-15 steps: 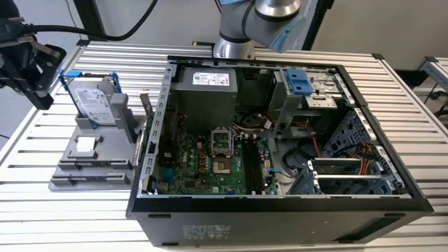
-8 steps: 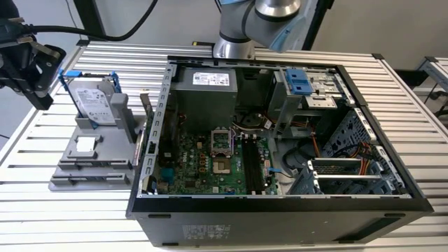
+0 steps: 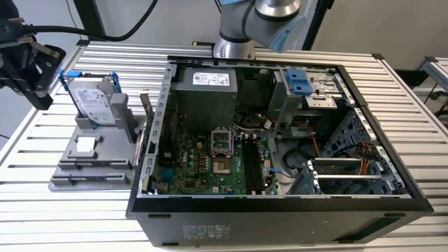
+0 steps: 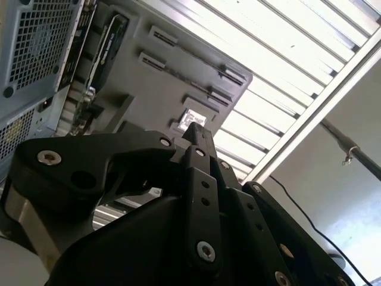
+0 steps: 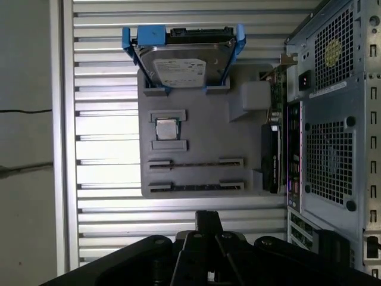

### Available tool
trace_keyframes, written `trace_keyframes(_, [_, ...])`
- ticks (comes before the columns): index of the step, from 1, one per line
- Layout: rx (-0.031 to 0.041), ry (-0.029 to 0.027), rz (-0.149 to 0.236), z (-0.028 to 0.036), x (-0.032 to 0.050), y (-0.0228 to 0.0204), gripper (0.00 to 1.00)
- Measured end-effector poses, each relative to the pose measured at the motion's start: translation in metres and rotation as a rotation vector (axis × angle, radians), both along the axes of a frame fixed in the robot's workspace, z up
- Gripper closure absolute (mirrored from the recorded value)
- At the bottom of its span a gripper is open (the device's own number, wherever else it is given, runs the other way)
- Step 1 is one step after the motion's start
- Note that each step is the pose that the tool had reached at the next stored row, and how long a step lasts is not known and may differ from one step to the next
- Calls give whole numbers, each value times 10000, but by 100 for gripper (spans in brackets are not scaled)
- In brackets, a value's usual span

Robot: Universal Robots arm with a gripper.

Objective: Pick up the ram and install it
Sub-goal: 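Pick up the ram and move it above insertion slot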

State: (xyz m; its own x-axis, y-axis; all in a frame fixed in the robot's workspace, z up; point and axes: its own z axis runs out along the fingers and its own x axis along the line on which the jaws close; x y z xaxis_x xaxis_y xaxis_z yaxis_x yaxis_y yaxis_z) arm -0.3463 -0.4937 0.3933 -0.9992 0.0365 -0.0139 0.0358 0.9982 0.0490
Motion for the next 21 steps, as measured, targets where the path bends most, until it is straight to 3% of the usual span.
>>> trace_keyframes(5, [0,1,274,0,0,0,100])
trace_keyframes(21, [-21,2,3141,0,0,0,100])
